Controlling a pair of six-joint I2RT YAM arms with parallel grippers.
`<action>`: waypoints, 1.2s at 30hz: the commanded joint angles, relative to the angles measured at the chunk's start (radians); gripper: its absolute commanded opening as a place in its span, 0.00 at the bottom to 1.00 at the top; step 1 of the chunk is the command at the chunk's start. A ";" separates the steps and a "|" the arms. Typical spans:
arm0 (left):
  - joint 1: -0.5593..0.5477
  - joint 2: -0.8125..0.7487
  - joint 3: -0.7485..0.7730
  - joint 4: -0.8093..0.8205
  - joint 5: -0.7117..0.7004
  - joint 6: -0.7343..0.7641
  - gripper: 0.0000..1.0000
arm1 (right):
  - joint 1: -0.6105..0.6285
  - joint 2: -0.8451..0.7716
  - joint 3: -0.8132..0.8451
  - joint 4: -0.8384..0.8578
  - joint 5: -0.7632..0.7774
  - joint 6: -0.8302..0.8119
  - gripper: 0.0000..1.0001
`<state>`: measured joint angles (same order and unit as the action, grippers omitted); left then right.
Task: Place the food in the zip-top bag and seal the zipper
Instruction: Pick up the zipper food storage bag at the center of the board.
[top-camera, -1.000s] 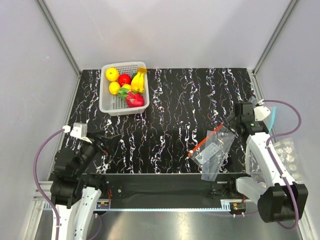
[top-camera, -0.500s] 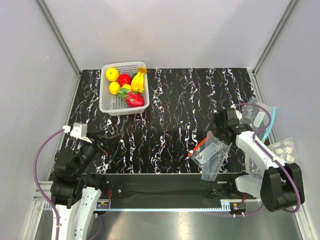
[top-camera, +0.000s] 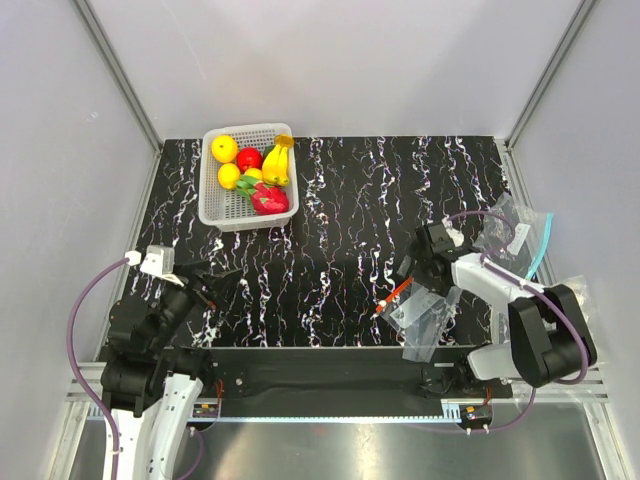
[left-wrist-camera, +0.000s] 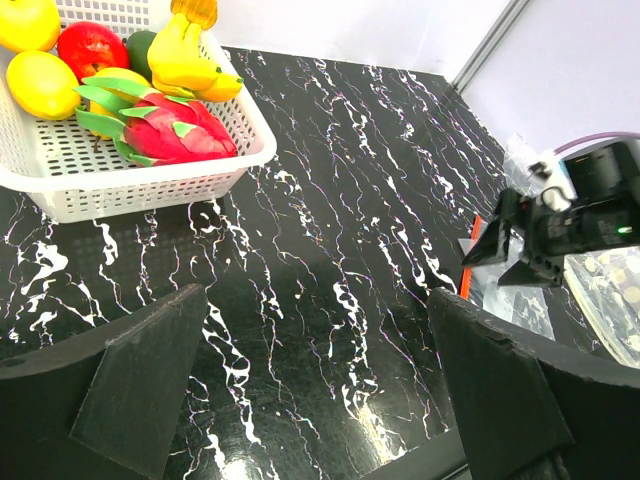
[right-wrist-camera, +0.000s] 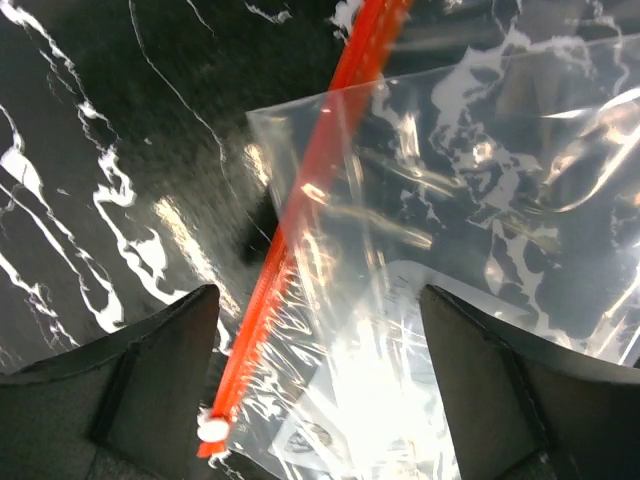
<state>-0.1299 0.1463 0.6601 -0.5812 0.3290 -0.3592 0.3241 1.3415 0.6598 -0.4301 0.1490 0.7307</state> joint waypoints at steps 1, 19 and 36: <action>0.000 0.001 -0.001 0.043 0.021 -0.003 0.99 | 0.038 0.062 0.047 0.002 0.079 0.006 0.89; -0.001 0.005 -0.007 0.053 0.045 0.000 0.99 | 0.072 -0.033 0.077 -0.012 0.006 -0.039 0.00; -0.079 0.314 0.006 0.308 0.292 -0.123 0.99 | 0.072 -0.510 0.101 0.030 -0.402 -0.203 0.00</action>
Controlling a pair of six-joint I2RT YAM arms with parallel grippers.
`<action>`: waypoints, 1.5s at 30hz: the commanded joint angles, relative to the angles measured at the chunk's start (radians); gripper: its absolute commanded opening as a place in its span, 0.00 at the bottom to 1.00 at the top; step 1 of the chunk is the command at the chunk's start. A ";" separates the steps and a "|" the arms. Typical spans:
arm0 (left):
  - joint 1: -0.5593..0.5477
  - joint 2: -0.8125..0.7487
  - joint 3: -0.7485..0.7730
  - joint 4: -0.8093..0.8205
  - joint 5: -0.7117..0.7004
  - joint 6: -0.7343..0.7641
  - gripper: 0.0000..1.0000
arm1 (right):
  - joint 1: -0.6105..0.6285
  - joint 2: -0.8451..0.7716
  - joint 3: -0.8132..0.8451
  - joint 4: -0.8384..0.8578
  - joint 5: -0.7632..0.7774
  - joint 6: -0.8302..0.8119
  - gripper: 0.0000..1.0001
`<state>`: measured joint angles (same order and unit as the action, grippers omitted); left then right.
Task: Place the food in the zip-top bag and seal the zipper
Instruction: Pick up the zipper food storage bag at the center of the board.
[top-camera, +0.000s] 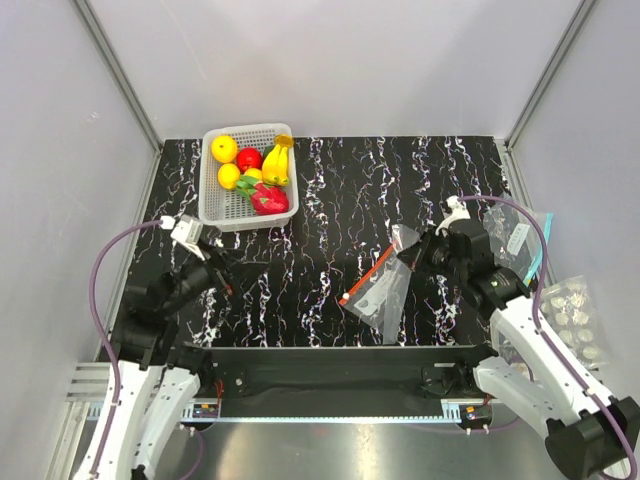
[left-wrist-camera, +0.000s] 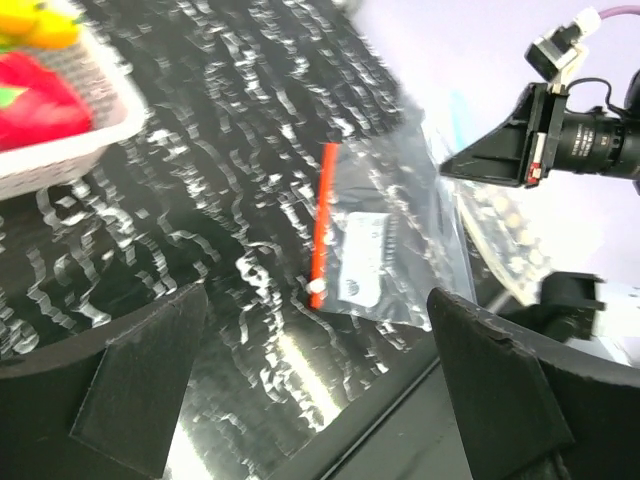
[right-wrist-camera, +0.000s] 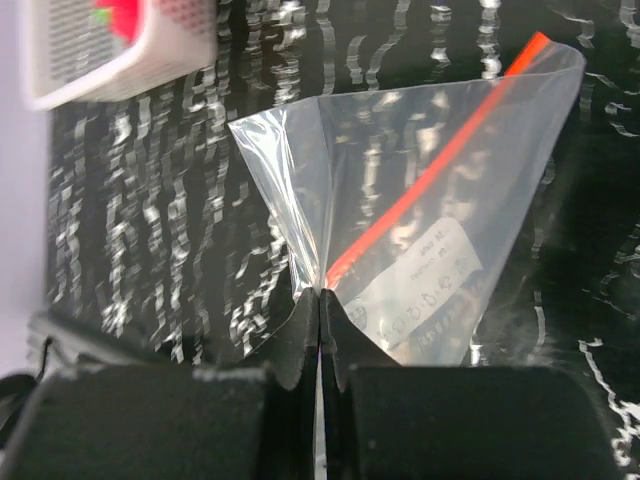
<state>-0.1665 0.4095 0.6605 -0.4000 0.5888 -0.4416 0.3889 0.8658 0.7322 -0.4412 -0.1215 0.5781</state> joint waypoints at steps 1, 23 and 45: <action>-0.098 0.090 0.004 0.131 -0.015 -0.040 0.99 | 0.007 -0.042 0.033 0.042 -0.142 -0.053 0.00; -0.643 0.877 0.113 0.251 -0.340 -0.103 0.97 | 0.007 -0.148 -0.123 0.114 -0.099 -0.055 0.00; -0.699 1.115 0.031 0.466 -0.279 -0.213 0.64 | 0.007 -0.202 -0.142 0.101 -0.098 -0.032 0.00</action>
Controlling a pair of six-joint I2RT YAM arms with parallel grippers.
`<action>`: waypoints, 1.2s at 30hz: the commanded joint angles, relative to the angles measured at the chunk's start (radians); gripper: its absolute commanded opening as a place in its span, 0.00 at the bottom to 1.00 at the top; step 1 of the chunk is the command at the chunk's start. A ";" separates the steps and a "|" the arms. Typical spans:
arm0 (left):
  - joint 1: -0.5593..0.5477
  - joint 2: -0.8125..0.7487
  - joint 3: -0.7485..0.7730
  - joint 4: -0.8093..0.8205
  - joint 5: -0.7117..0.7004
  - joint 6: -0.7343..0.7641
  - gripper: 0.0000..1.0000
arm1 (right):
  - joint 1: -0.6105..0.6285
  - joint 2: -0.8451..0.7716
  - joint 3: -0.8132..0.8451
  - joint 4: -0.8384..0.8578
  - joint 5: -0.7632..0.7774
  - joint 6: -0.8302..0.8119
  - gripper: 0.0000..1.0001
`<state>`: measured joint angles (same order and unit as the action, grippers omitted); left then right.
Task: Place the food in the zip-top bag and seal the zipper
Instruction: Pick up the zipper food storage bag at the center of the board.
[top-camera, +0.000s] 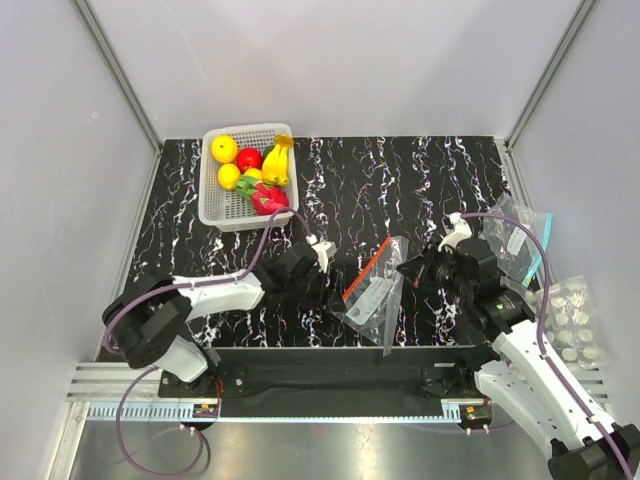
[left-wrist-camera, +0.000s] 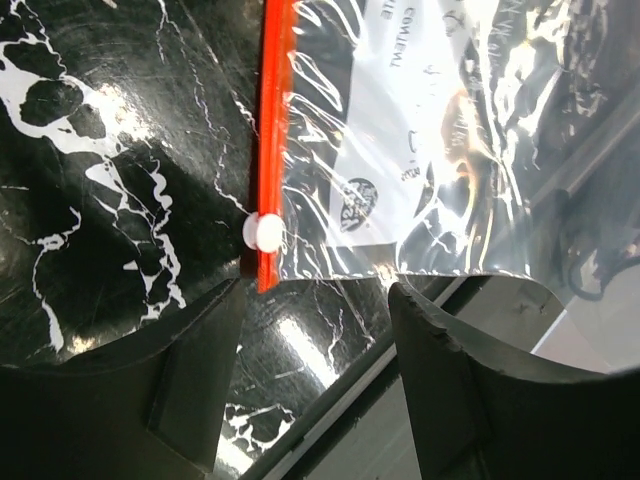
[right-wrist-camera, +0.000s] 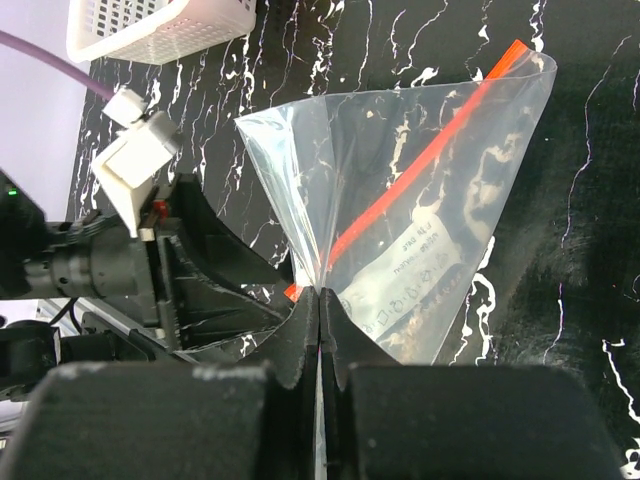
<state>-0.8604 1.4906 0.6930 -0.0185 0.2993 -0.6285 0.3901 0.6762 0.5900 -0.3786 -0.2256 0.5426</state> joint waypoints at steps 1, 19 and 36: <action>-0.005 0.043 -0.001 0.087 0.012 -0.033 0.64 | 0.006 -0.017 0.001 0.035 0.006 0.006 0.00; -0.028 0.168 -0.055 0.325 0.132 -0.142 0.00 | 0.007 -0.055 -0.007 0.006 0.032 -0.003 0.00; -0.025 -0.302 0.057 -0.171 -0.178 0.026 0.00 | 0.007 -0.129 0.074 -0.258 0.254 0.074 0.43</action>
<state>-0.8833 1.2812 0.6956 -0.0624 0.2447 -0.6636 0.3912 0.5602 0.5907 -0.5442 -0.0868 0.5758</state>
